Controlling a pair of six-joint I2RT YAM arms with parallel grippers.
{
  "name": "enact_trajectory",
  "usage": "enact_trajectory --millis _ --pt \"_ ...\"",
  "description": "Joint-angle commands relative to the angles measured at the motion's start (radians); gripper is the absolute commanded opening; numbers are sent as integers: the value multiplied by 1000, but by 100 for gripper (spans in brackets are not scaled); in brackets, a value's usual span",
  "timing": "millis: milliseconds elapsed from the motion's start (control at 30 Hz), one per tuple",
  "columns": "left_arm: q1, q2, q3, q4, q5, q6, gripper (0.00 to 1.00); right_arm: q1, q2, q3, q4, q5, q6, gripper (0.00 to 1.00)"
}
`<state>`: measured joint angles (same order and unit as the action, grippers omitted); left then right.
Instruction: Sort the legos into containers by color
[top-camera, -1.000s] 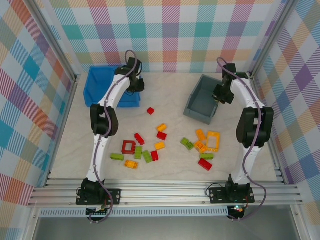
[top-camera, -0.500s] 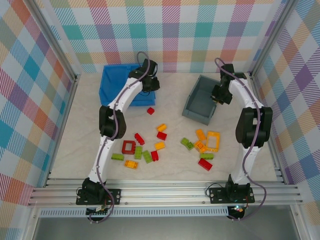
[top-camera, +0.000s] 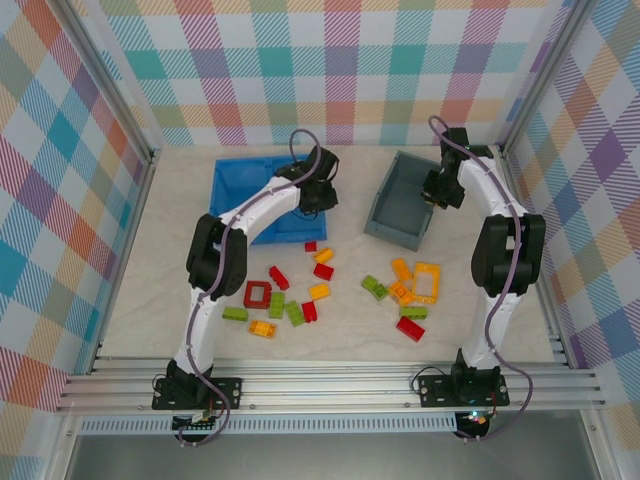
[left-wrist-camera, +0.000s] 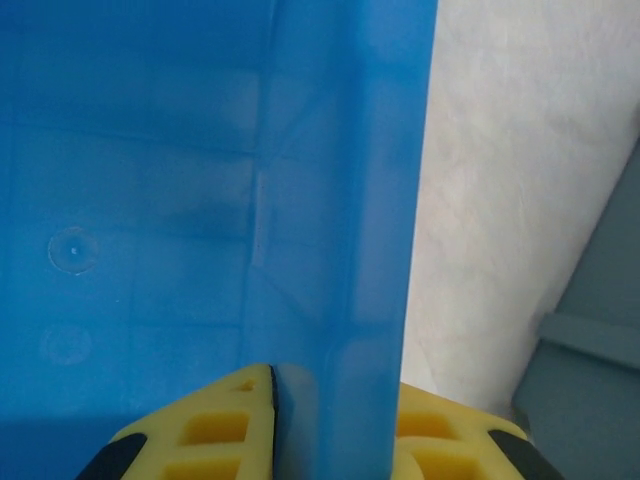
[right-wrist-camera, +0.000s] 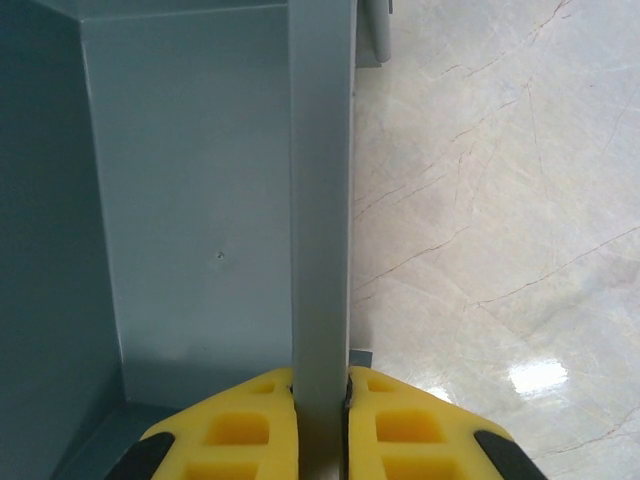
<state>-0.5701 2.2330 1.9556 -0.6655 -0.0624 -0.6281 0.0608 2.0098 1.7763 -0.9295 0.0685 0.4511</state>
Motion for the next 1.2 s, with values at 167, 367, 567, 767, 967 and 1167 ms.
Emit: enact_trajectory --millis 167,367,567,767,967,1167 --pt "-3 86 181 -16 110 -4 0 43 -11 52 13 -75 -66 7" --pt "53 285 536 -176 167 167 0 96 102 201 -19 -108 -131 7" --pt "62 293 529 -208 206 162 0 112 208 337 -70 -121 -180 6" --pt "48 218 384 -102 234 58 0 120 240 382 -83 -140 -201 6" --pt "17 206 411 -104 219 13 32 131 259 407 -103 -156 -200 6" --pt "16 105 421 -149 177 18 53 131 251 408 -104 -161 -202 6"
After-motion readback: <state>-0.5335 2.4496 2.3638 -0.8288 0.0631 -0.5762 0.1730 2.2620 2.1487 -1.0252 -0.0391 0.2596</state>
